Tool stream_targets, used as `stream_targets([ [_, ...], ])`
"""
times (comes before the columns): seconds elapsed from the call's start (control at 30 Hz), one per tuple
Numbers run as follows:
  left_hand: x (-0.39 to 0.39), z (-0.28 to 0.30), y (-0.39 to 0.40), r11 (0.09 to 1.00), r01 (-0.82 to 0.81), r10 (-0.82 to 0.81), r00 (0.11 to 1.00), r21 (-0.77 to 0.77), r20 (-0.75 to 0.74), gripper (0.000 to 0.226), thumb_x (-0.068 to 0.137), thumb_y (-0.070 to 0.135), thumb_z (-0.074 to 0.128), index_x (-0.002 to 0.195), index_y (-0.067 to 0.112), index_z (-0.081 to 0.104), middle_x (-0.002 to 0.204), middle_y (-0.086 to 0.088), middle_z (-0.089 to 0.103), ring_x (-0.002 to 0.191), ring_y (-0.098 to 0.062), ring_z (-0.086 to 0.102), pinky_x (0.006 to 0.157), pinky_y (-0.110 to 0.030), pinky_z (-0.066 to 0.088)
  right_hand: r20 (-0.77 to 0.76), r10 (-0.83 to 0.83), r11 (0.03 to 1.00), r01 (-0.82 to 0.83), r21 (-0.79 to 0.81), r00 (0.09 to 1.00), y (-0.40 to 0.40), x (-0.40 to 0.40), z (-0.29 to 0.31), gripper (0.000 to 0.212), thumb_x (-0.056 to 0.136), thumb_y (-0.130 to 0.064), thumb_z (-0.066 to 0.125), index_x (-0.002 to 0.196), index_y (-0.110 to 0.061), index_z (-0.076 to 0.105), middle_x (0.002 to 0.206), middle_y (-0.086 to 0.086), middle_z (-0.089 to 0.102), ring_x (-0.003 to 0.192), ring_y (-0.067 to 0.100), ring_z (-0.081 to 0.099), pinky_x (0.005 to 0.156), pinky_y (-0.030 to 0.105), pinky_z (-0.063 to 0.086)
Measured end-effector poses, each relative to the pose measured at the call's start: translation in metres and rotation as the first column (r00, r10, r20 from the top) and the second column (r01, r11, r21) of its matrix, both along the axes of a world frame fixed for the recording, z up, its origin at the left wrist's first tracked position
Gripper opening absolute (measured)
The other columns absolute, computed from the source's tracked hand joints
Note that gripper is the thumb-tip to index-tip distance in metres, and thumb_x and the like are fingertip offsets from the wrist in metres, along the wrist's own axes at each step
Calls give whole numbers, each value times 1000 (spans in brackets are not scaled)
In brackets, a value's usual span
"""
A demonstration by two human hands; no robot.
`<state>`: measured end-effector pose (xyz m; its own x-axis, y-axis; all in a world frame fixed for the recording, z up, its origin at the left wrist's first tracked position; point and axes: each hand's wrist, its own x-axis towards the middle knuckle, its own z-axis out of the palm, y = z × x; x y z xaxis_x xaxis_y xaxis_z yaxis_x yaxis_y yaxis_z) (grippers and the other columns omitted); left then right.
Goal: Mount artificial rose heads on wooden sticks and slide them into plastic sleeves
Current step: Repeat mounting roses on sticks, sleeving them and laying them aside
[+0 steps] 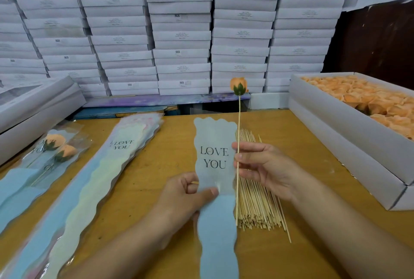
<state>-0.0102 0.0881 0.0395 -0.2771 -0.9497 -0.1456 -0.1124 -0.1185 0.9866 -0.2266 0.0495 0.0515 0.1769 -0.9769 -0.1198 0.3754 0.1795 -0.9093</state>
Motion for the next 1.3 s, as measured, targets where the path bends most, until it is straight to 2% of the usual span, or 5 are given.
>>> stream_targets([
  [0.33,18,-2,17,921,321,-361,916,222,175,22,79,11,85,83,32,79,64,6,67,59,-5,65,59,-20,55,-29,10,1000,-10,-2,1000,2,-4,7,35,72,9,71,105,0,71,75,10,73,69,18,73,51,24,59],
  [0.47,20,10,8,976,195,-214,946,99,244,12,85,33,78,94,26,74,74,0,74,66,-4,67,55,-18,49,-45,42,999,-42,-1,998,3,-3,8,39,63,4,74,102,-2,73,78,10,74,71,19,74,51,25,59],
  [0.57,21,24,-6,997,77,-74,975,-6,207,33,72,51,75,95,28,76,90,3,78,84,-20,73,77,-26,55,-44,59,998,-59,0,997,5,1,6,35,63,4,75,97,-3,77,82,12,74,75,22,75,52,27,60],
  [0.8,7,34,-39,984,-176,174,981,-20,-81,32,93,28,69,110,1,66,101,-19,76,93,-34,74,80,-46,62,-94,104,995,-104,10,990,11,17,-1,23,75,8,74,90,-9,81,85,7,76,79,23,75,55,26,60],
  [1.3,-1,5,-32,992,59,-54,998,115,-40,11,89,21,72,89,11,77,98,-20,76,86,-33,76,71,-39,61,-138,33,999,-30,19,990,8,-5,13,27,78,12,70,100,-2,76,96,13,77,73,22,74,50,24,59],
])
